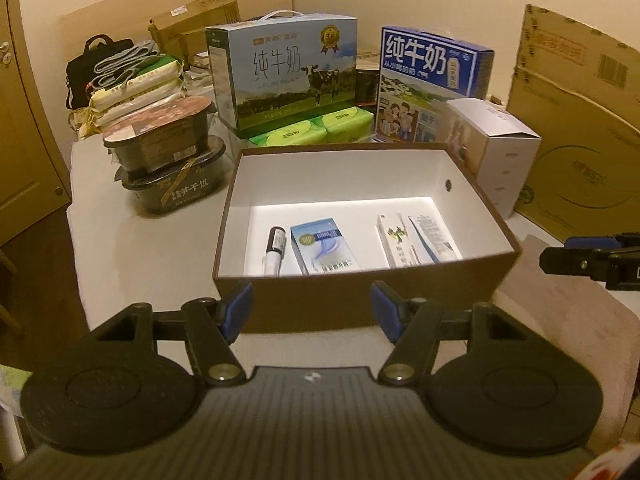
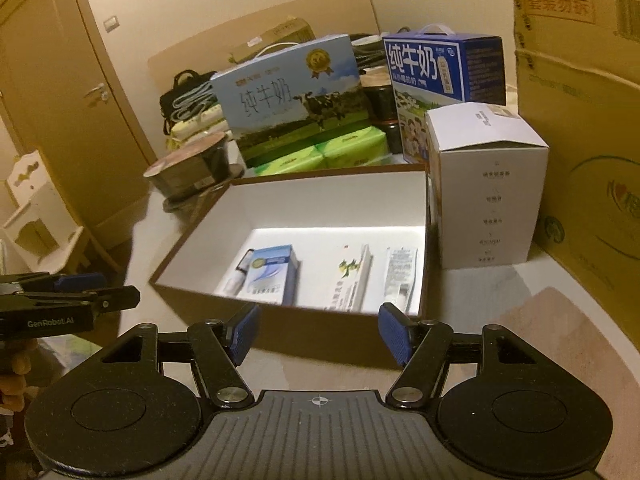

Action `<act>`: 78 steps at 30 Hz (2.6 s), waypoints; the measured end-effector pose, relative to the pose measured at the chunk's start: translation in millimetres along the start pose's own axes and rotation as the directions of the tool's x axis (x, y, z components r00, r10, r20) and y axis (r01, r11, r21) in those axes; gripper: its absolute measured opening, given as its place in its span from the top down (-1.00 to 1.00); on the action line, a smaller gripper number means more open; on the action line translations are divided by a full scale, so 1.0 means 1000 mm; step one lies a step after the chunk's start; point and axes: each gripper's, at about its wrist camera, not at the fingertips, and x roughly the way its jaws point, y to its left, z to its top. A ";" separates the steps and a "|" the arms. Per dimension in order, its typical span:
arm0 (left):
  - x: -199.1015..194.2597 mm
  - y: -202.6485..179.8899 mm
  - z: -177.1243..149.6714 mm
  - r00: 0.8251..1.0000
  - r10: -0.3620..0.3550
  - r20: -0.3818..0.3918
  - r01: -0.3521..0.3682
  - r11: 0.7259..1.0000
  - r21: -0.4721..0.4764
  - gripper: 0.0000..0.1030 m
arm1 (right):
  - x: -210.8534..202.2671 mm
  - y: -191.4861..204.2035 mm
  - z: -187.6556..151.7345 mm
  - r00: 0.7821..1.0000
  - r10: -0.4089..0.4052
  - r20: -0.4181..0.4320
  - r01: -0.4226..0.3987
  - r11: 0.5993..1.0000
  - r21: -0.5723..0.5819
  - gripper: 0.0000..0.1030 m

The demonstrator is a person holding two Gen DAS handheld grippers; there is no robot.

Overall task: Organize rigid objects
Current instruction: 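Lift both open tools out of the box and move toward the loose items, then move the left tool to the black USB cable while the right tool approaches the mint fan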

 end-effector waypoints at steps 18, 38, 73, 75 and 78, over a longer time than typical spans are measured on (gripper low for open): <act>-0.074 -0.013 -0.053 0.999 0.037 0.018 -0.037 0.999 -0.030 -0.21 | -0.073 0.006 -0.055 0.999 -0.024 0.036 0.023 0.999 0.040 -0.27; -0.116 -0.029 -0.100 0.999 0.024 0.026 -0.021 0.995 -0.098 -0.21 | -0.112 0.022 -0.100 0.999 -0.030 0.033 0.029 0.998 0.047 -0.27; -0.107 -0.058 -0.165 0.997 -0.029 -0.074 0.021 0.993 -0.114 -0.20 | -0.108 0.021 -0.156 0.996 -0.043 -0.080 0.049 0.996 0.074 -0.27; -0.105 -0.059 -0.166 0.997 -0.029 -0.076 0.020 0.994 -0.111 -0.20 | -0.106 0.019 -0.158 0.995 -0.046 -0.085 0.052 0.996 0.077 -0.27; -0.102 -0.060 -0.167 0.997 -0.029 -0.077 0.020 0.994 -0.111 -0.20 | -0.103 0.017 -0.161 0.994 -0.052 -0.095 0.060 0.995 0.082 -0.27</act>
